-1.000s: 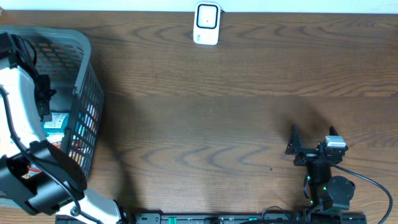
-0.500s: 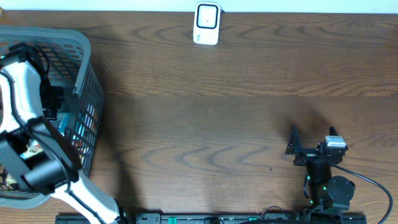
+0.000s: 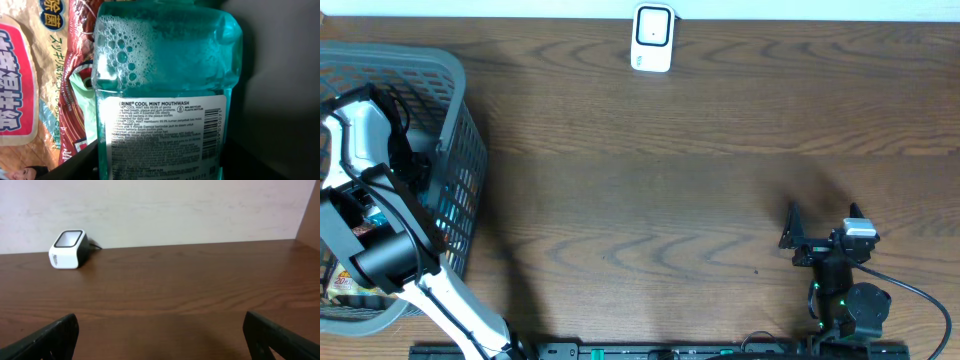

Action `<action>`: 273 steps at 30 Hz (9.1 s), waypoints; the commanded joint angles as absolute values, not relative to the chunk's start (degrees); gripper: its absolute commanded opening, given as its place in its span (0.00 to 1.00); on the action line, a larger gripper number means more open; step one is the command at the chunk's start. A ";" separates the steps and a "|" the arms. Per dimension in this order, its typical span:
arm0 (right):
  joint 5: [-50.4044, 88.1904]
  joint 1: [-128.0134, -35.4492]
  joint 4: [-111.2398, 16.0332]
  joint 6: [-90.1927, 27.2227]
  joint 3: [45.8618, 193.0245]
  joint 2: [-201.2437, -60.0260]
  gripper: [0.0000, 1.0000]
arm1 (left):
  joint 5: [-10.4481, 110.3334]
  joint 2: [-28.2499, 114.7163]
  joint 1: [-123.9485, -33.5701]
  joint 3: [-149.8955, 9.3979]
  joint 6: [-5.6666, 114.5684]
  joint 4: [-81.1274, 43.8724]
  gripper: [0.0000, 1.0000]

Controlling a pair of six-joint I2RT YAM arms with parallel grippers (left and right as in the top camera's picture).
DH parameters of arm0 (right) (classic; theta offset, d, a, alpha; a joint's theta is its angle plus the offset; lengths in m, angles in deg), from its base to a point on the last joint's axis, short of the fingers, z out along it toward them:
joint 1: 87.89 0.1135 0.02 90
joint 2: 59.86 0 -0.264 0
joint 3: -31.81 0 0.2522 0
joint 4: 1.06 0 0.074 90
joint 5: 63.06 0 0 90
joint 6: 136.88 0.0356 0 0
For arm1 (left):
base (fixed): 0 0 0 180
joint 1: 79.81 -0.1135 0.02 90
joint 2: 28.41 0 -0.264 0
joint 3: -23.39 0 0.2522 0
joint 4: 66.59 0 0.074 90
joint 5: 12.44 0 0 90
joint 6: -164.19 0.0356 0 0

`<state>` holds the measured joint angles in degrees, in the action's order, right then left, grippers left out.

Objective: Scan the item barcode
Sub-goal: 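Grasp the teal Listerine mouthwash bottle with the left gripper and lift, then carry the bottle to the table center and set it upright, then reach the left gripper back into the basket and grasp the snack bag, then lift the yellow snack bag out and place it left of the bottle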

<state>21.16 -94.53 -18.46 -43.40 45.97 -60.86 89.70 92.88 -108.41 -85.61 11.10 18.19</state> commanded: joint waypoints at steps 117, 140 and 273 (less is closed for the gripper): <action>20.98 -93.81 -18.68 -42.68 45.88 -60.57 0.99 | 93.74 70.50 -43.30 -100.41 43.47 10.61 0.98; 20.98 -93.81 -18.68 -42.68 45.88 -60.57 0.99 | 84.21 61.47 -108.36 -88.41 25.59 25.56 0.99; 20.98 -93.81 -18.65 -42.68 45.88 -60.57 0.99 | 47.89 35.00 -78.88 -61.11 19.75 -42.66 0.07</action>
